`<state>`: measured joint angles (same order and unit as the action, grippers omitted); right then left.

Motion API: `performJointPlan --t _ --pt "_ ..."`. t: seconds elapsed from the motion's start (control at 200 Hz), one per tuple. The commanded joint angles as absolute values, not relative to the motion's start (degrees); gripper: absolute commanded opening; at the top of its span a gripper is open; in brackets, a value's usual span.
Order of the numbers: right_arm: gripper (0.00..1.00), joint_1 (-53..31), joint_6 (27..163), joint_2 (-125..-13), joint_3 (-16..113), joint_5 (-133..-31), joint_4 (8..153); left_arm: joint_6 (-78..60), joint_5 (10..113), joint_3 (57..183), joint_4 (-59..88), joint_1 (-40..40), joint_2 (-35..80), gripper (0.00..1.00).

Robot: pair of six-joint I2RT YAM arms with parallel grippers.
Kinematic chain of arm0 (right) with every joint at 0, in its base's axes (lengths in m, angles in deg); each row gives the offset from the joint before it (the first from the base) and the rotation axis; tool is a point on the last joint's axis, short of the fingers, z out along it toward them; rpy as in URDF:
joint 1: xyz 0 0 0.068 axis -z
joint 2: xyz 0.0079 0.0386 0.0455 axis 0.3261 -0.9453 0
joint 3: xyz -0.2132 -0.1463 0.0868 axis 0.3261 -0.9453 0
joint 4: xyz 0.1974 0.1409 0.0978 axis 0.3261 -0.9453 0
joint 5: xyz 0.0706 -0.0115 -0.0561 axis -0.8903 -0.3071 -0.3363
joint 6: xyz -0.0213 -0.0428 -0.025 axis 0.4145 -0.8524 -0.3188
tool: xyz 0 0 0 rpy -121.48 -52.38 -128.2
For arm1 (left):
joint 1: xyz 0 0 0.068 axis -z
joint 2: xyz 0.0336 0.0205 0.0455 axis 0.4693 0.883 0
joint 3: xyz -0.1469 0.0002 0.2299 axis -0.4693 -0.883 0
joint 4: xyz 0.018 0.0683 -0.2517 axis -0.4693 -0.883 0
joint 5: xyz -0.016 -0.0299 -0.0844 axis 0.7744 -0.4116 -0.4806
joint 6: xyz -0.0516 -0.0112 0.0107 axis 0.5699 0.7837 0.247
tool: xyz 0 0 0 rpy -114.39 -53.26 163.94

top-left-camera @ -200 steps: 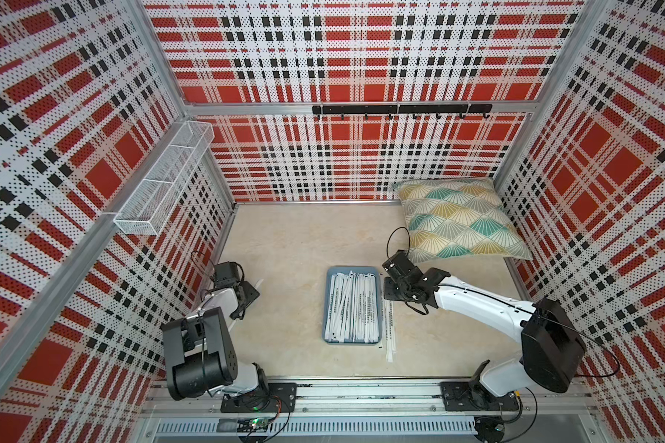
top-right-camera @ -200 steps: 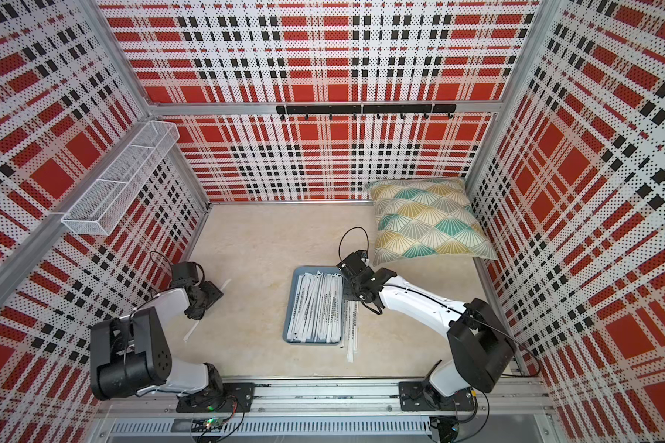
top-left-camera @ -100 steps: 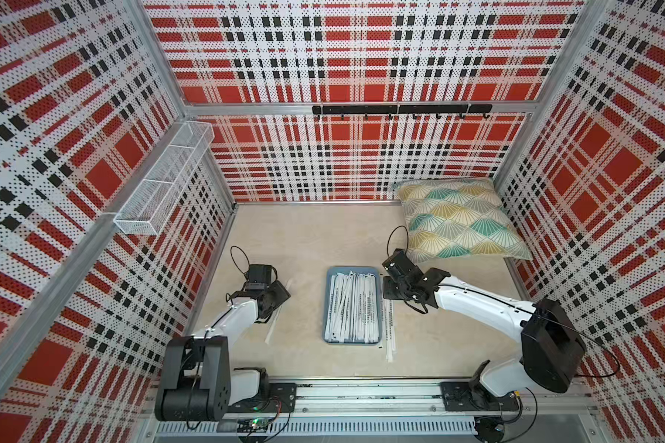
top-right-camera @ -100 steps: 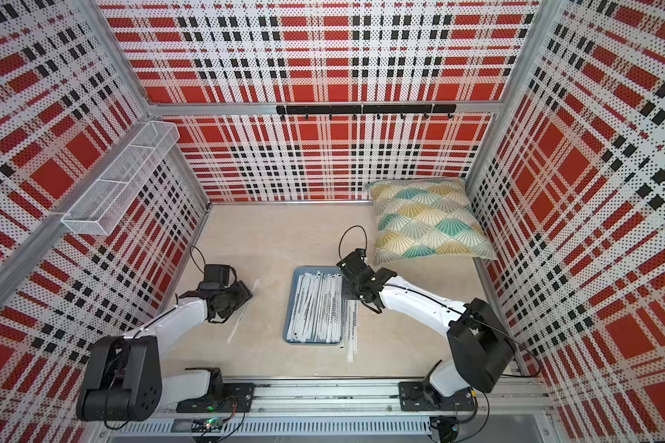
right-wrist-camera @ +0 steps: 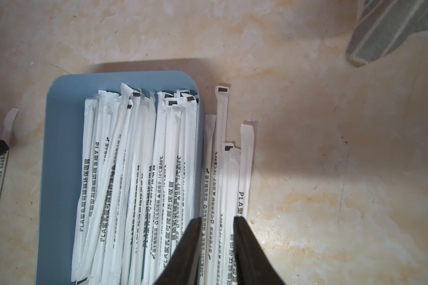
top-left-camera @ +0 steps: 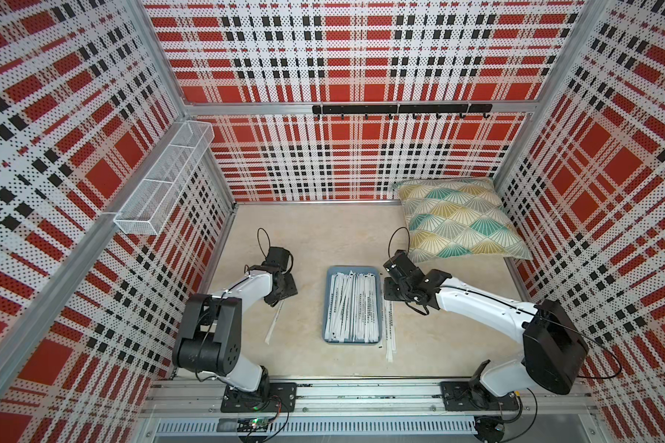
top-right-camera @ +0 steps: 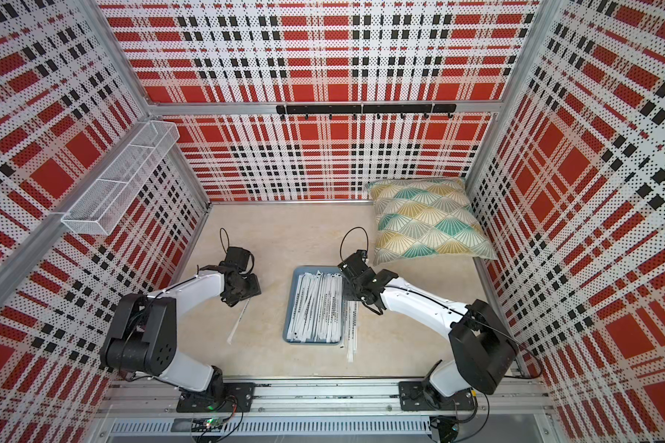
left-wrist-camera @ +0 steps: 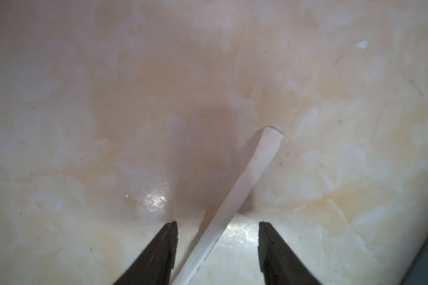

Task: Put the straws into the storage box
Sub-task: Pick up the straw from the center of the board, then place the straw in the storage box.

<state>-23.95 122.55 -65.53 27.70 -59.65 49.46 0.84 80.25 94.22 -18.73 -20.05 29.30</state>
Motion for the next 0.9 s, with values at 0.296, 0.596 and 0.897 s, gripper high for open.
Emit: performJointPlan --t 0.296,0.596,0.897 --pt "0.3 -23.72 123.35 -64.46 27.94 -58.7 49.46 -2.75 86.99 97.26 -20.26 -14.29 31.8 0.12" --pt "0.3 -23.72 123.59 -64.64 28.57 -58.69 48.22 -10.48 85.39 107.68 -20.63 -3.39 20.82 0.04" --pt "0.3 -23.76 124.68 -67.88 30.07 -59.23 48.77 4.29 84.65 110.82 -18.76 10.06 29.64 0.04"
